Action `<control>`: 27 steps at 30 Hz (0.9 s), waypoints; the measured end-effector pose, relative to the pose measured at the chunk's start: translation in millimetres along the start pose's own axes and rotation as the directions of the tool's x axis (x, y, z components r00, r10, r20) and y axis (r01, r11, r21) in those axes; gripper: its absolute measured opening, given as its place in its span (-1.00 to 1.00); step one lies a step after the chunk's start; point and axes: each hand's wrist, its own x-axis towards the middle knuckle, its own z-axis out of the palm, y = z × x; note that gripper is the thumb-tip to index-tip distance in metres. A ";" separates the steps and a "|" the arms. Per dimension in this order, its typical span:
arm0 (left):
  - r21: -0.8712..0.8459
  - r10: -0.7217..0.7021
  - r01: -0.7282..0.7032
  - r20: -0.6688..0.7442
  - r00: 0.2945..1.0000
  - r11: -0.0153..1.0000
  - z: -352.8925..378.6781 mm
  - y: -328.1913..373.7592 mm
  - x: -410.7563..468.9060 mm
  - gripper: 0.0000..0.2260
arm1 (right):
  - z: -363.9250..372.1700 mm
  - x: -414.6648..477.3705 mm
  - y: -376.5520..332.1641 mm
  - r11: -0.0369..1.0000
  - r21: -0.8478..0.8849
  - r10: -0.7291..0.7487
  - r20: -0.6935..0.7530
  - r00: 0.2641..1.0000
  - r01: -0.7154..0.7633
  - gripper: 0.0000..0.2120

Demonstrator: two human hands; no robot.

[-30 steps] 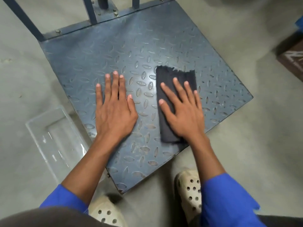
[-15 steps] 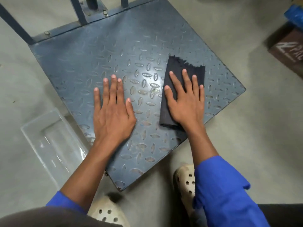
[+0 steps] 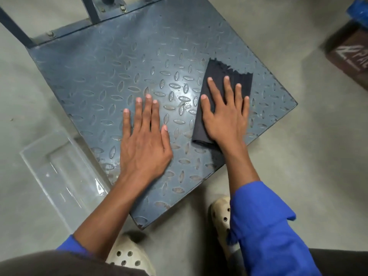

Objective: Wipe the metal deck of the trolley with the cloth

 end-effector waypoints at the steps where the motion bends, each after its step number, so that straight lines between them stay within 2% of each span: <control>1: -0.006 0.004 -0.004 -0.001 1.000 1.000 0.1 -0.4 0.1 -0.41 | 2.2 -5.3 -6.5 0.999 0.002 -0.033 -0.004 0.999 0.033 -0.45; 3: -0.025 0.031 -0.031 0.002 1.000 0.999 -0.2 -1.0 0.5 -0.41 | 6.4 -35.0 -14.0 0.993 -0.010 -0.115 -0.014 0.993 0.115 -0.47; 5: -0.032 0.098 -0.098 0.009 0.995 0.995 -0.2 -1.1 1.6 -0.41 | 7.2 -70.1 -7.6 0.990 -0.041 -0.134 -0.024 0.991 0.133 -0.47; 7: -0.021 0.188 -0.188 0.017 0.982 0.982 -0.3 -1.3 4.2 -0.41 | 3.2 -82.8 9.8 0.998 -0.020 -0.055 -0.025 0.998 0.055 -0.47; 11: -0.016 0.373 -0.373 0.051 0.926 0.928 -3.2 -3.2 15.0 -0.41 | -2.9 -50.6 32.9 0.995 0.021 0.101 -0.046 0.994 -0.100 -0.46; 13: -0.008 0.485 -0.486 0.084 0.870 0.874 -4.7 -3.2 26.5 -0.39 | -3.6 -31.4 32.7 0.988 0.006 0.155 -0.060 0.986 -0.155 -0.45; 16: 0.012 0.662 -0.673 0.168 0.730 0.739 -8.0 -4.5 50.2 -0.38 | -1.7 -19.4 30.6 0.983 0.001 0.186 -0.055 0.981 -0.186 -0.44; 18: 0.028 0.731 -0.758 0.244 0.637 0.651 -12.9 -4.9 66.1 -0.36 | -1.7 -18.4 30.2 0.983 0.006 0.186 -0.052 0.981 -0.186 -0.44; 20: 0.026 0.752 -0.794 0.300 0.586 0.608 -18.5 -5.7 75.5 -0.36 | -3.0 -21.8 30.4 0.985 0.019 0.174 -0.054 0.983 -0.174 -0.45; 23: -0.005 0.771 -0.796 0.252 0.585 0.606 -17.5 -7.1 74.4 -0.35 | -3.3 -39.1 38.6 0.985 0.046 0.167 -0.071 0.983 -0.164 -0.46; 27: 0.002 0.696 -0.709 0.194 0.692 0.705 -12.7 -8.9 65.2 -0.31 | -4.5 -41.1 57.2 0.986 0.069 0.160 -0.081 0.984 -0.155 -0.45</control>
